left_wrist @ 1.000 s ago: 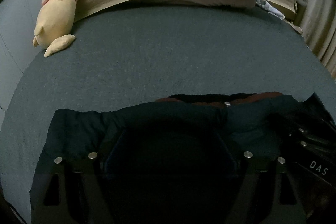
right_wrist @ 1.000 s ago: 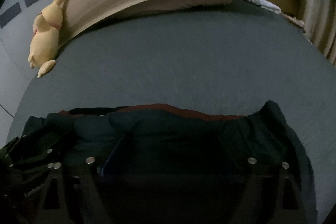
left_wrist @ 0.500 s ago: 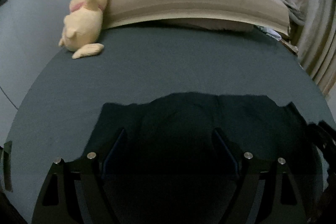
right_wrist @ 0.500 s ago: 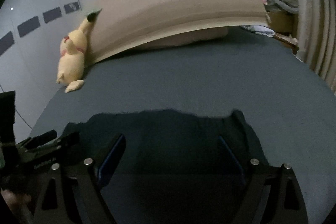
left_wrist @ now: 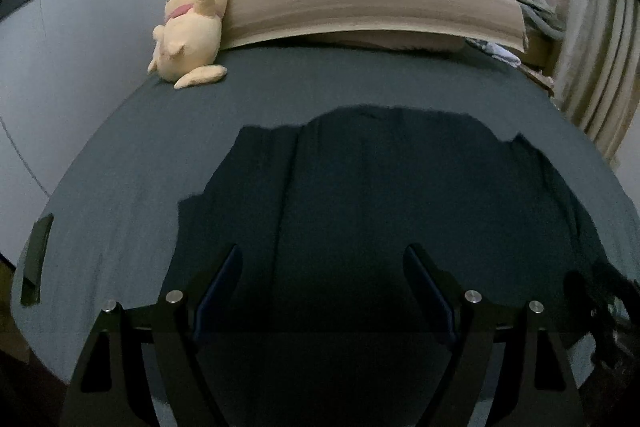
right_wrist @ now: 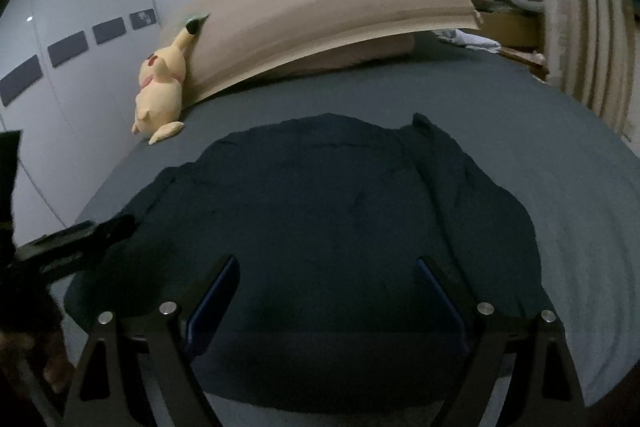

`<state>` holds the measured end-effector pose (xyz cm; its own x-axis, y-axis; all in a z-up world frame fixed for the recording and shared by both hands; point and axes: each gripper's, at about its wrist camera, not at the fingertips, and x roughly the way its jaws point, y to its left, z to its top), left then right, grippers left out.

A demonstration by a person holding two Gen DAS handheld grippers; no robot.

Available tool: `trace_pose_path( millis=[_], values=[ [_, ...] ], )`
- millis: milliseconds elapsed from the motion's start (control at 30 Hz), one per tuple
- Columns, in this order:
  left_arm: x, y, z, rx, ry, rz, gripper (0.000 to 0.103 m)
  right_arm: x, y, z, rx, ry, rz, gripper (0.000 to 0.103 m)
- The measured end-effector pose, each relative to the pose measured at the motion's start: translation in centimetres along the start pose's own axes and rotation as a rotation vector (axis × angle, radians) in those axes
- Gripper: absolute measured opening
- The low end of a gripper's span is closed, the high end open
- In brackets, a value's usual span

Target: Fold large clothes

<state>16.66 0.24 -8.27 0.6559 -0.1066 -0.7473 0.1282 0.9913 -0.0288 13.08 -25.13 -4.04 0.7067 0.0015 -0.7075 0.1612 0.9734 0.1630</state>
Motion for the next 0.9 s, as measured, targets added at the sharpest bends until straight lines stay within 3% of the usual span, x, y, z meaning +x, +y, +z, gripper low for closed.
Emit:
trace_pose_path(
  millis=[367, 700, 800, 900],
  values=[
    [0.3, 0.1, -3.8, -0.023, 0.039, 0.036, 0.084, 1.0, -1.4, -3.0, 0.001, 0.009, -0.059, 0.091],
    [2.4, -0.3, -6.5, 0.019, 0.012, 0.047, 0.085, 2.9, -1.9, -4.8, -0.031, 0.040, -0.068, 0.092],
    [2.5, -0.3, -6.6, 0.025, 0.018, 0.051, 0.085, 3.3, -2.0, -5.4, -0.038, 0.038, -0.069, 0.093],
    [1.7, -0.4, -6.1, 0.022, 0.047, 0.066, 0.085, 3.0, -1.9, -4.3, -0.036, 0.093, -0.079, 0.092]
  ],
)
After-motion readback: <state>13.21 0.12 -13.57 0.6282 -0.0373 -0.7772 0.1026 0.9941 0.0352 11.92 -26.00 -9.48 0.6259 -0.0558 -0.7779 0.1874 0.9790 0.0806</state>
